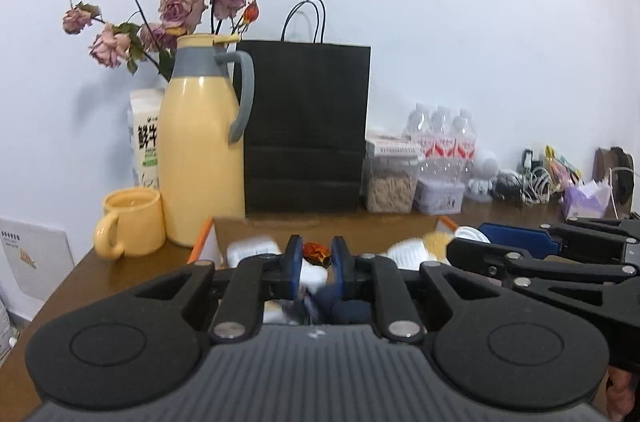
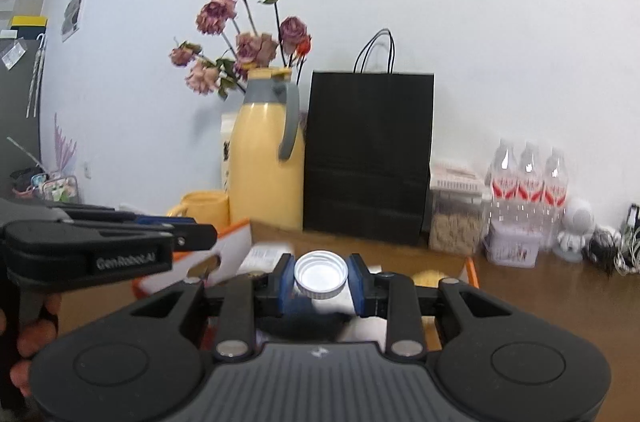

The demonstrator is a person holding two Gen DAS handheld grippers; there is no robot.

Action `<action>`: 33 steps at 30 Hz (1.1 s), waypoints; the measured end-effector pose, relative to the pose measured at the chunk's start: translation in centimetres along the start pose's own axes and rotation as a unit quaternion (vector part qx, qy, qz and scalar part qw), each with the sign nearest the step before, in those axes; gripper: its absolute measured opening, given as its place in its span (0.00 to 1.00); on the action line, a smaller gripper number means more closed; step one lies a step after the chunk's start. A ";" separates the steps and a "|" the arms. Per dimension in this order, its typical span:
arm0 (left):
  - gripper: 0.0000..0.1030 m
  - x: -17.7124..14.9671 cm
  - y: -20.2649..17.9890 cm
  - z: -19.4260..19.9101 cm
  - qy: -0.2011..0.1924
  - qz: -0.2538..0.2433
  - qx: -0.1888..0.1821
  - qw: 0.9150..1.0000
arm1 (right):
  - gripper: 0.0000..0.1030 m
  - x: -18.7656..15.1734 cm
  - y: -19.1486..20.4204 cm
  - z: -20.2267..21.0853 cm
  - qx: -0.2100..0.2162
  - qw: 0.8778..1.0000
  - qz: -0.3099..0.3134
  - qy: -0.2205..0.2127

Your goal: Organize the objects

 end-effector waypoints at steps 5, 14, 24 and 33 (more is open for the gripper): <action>0.16 1.2 0.5 -3.2 0.005 0.008 0.001 1.000 | 0.27 1.5 -0.9 -3.4 -0.007 1.000 0.001 0.008; 0.16 0.1 1.9 -7.2 0.041 0.023 0.004 0.999 | 0.27 -0.3 -3.2 -7.3 -0.011 0.998 -0.018 0.051; 0.95 0.0 2.3 -6.6 0.016 0.020 0.041 0.999 | 0.81 -1.3 -4.9 -6.4 -0.042 0.997 -0.039 0.046; 1.00 0.3 2.5 -6.0 -0.002 0.015 0.057 0.998 | 1.00 -1.3 -5.4 -6.2 -0.044 0.996 -0.054 0.052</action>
Point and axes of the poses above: each gripper's, at about its wrist camera, not at the fingertips, and z roughly against the way its jaws point, y to its left, x to its top, the point moved 5 cm from there along -z, roughly the way its jaws point, and after that the axes turned 3 degrees about z, right-handed, at the moved point
